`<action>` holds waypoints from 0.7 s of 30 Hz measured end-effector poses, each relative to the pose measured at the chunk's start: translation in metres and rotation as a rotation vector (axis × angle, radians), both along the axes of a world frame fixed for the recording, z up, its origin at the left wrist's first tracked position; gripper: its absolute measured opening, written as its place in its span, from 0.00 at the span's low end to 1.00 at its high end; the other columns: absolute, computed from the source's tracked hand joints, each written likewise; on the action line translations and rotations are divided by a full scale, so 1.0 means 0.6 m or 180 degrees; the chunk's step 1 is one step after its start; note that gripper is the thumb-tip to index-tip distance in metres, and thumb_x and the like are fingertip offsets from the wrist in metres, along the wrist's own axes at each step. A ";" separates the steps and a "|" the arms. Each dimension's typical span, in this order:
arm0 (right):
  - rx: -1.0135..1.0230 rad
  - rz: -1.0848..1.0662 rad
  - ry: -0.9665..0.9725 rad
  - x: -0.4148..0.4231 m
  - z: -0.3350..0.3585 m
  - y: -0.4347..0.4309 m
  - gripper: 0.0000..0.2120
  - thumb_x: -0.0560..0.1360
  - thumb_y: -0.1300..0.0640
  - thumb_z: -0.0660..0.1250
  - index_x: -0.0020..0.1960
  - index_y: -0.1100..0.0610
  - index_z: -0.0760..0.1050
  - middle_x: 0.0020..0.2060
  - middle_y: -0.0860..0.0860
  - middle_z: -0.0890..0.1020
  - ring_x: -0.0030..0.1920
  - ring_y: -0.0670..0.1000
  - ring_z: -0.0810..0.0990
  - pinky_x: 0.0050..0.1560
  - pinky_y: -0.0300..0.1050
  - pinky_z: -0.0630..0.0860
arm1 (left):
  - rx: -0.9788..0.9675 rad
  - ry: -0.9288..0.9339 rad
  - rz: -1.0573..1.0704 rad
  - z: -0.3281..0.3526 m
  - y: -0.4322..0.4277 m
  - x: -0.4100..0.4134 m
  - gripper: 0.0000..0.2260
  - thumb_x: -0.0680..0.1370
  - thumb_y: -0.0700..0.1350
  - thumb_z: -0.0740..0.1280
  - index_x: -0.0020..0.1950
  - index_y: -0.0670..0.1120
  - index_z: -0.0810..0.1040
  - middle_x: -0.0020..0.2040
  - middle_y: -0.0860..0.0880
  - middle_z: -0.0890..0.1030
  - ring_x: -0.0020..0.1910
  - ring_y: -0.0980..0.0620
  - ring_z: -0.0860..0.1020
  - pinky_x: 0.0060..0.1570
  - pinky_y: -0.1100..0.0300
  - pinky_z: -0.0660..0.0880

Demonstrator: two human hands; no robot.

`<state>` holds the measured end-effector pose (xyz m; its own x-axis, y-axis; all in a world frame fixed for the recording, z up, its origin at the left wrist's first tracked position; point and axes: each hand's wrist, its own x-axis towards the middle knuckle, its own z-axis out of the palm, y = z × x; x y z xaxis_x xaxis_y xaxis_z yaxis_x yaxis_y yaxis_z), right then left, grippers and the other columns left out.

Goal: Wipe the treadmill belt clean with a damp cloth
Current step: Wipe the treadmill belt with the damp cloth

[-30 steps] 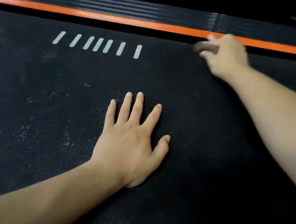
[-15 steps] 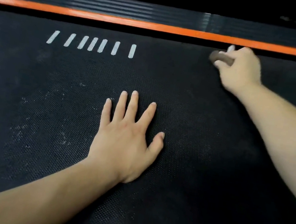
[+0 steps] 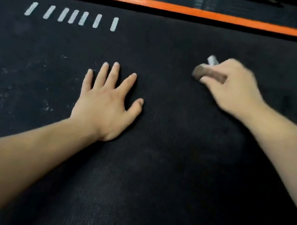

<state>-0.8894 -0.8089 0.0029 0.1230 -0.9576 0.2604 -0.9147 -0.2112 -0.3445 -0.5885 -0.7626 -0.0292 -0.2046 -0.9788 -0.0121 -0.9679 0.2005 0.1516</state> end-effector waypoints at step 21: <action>0.0011 -0.0275 0.0051 -0.055 -0.005 0.183 0.14 0.77 0.45 0.67 0.61 0.42 0.81 0.48 0.49 0.77 0.54 0.56 0.77 0.54 0.49 0.73 | 0.0096 0.0135 0.0135 0.010 0.005 -0.002 0.37 0.76 0.72 0.46 0.83 0.60 0.56 0.85 0.45 0.50 0.84 0.46 0.45 0.81 0.43 0.41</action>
